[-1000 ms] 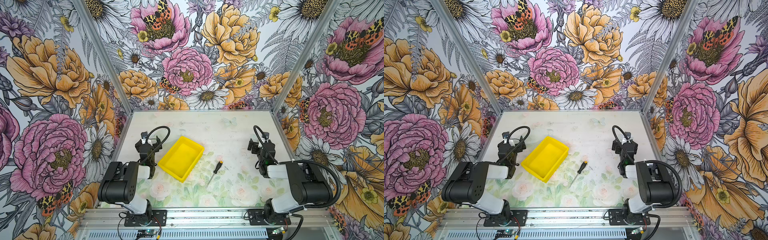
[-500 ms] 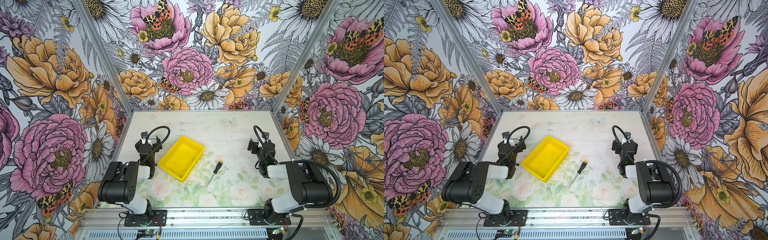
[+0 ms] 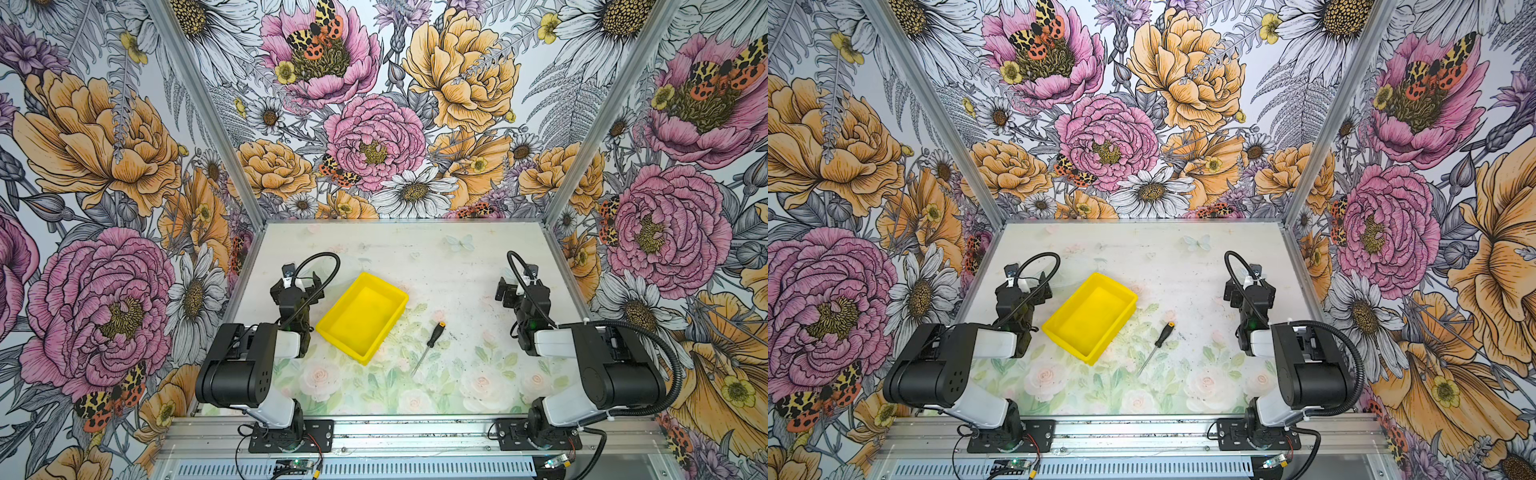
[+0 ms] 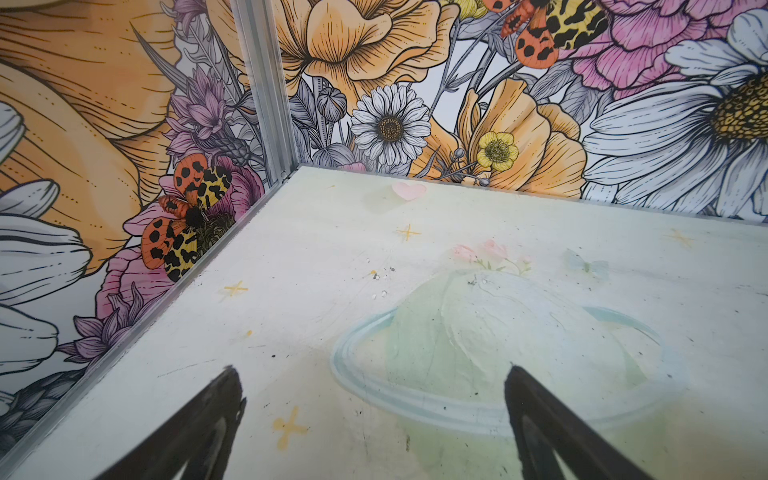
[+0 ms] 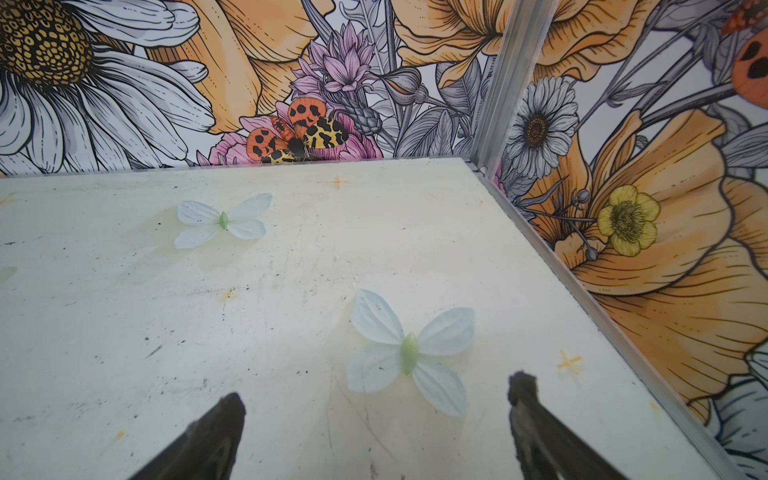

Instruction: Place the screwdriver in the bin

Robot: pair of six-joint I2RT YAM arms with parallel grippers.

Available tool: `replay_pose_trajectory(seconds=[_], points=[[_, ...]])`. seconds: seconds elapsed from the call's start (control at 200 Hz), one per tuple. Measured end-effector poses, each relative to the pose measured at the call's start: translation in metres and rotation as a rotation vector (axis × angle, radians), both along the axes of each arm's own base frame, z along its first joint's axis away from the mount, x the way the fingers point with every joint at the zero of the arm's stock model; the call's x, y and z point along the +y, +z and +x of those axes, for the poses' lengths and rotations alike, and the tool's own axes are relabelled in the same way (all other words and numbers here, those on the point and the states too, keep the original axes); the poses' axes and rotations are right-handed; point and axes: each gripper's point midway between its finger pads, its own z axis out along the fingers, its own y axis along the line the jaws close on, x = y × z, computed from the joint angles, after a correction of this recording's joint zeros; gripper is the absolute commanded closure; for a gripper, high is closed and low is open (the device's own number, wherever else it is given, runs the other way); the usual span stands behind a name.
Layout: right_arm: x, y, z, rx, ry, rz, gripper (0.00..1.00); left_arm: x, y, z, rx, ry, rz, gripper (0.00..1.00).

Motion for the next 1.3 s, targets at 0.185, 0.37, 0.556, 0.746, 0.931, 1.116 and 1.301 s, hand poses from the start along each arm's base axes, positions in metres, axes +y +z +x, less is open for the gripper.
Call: replay_pose_trajectory(seconds=[0.185,0.37,0.556,0.746,0.931,1.116,1.301], points=[[0.000,0.001,0.000,-0.003,0.000,0.000,0.01,0.000,0.000,0.000,0.000,0.000,0.000,0.01],[0.004,0.012,0.001,0.023,0.008,-0.002,0.00,0.002,0.011,-0.004,0.002,0.011,0.002,0.01],[0.021,0.063,0.003,0.006,0.015,0.020,0.01,0.003,0.038,0.002,0.023,0.019,0.003,0.01],[0.033,0.077,-0.014,0.111,-0.046,0.117,0.01,0.000,0.054,-0.009,0.053,0.008,-0.019,0.01],[0.041,0.058,-0.036,0.292,-0.101,0.227,0.01,-0.031,0.056,-0.020,0.099,-0.080,-0.024,0.01],[0.079,0.039,-0.065,0.407,-0.070,0.336,0.01,-0.071,0.060,-0.034,0.132,-0.226,-0.042,0.01],[0.122,0.028,-0.084,0.460,-0.011,0.431,0.01,-0.104,0.062,-0.054,0.171,-0.343,-0.057,0.01]])
